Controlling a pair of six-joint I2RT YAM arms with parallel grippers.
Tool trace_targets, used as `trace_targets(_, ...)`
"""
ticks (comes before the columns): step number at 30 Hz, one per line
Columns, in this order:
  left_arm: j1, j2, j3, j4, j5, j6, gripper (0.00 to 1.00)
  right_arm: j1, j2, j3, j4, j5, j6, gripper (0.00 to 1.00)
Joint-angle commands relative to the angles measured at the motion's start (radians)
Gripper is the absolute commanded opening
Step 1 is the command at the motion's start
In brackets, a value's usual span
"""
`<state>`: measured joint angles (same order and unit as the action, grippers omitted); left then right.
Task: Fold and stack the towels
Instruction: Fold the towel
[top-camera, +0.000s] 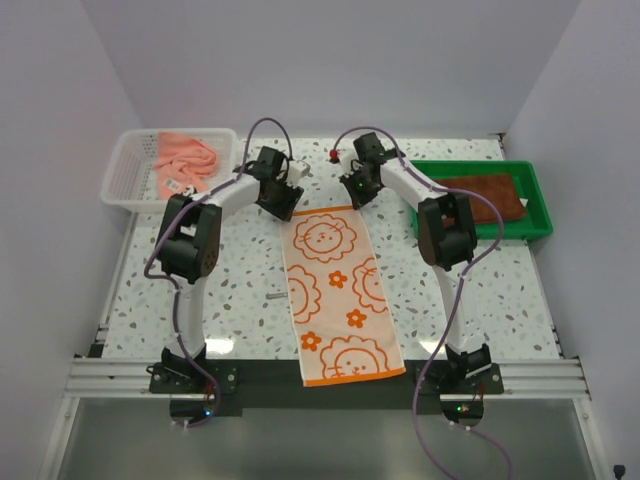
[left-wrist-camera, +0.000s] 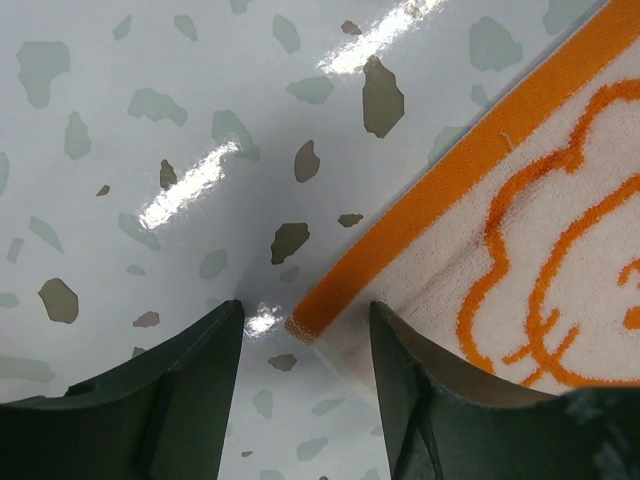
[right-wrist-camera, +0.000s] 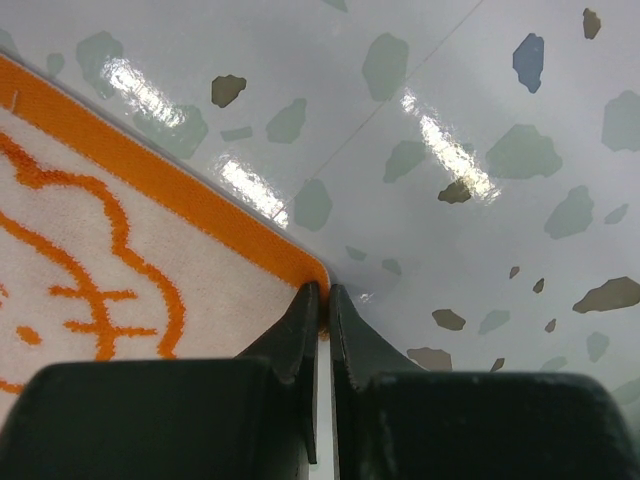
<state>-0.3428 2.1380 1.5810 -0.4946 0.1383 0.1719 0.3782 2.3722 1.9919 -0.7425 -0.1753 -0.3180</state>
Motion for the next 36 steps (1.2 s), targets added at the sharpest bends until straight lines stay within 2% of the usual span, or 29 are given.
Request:
trace_targets(1,0.005,0.026,0.011,-0.015,0.014,0.002,0.56,-0.002,0.021,-0.056,-0.028,0.022,-0.02,0.0)
trace_targets(4,0.007,0.036,-0.002,-0.015,0.023,-0.002,0.43,-0.002,0.013,-0.065,-0.02,0.025,-0.021,0.0)
trace_targets(5,0.007,0.043,-0.003,-0.03,0.023,-0.002,0.35,-0.002,0.012,-0.07,-0.02,0.03,-0.021,0.0)
trace_targets(7,0.005,0.052,-0.012,-0.05,0.021,-0.002,0.25,-0.002,0.001,-0.084,-0.014,0.039,-0.021,0.0)
trace_targets(8,0.005,0.056,-0.019,-0.058,0.021,-0.002,0.15,-0.002,-0.002,-0.09,-0.012,0.043,-0.021,0.0)
trace_targets(11,0.005,0.054,-0.044,-0.053,0.027,-0.002,0.0,-0.002,-0.016,-0.108,-0.001,0.045,-0.021,0.0)
trace_targets(18,0.005,0.027,-0.015,-0.024,0.063,0.024,0.0,-0.002,-0.066,-0.105,0.017,0.043,-0.006,0.0)
trace_targets(22,0.018,0.006,0.075,0.03,0.031,0.008,0.0,-0.004,-0.099,-0.061,0.057,0.055,0.025,0.0)
trace_targets(28,0.05,0.071,0.321,0.048,-0.115,-0.046,0.0,-0.019,-0.082,0.083,0.109,0.141,0.08,0.0)
trace_targets(33,0.067,0.069,0.385,0.182,-0.216,-0.069,0.0,-0.03,-0.074,0.194,0.18,0.236,0.108,0.0)
trace_targets(36,0.067,0.051,0.369,0.214,-0.22,-0.066,0.0,-0.028,-0.1,0.205,0.201,0.254,0.089,0.0)
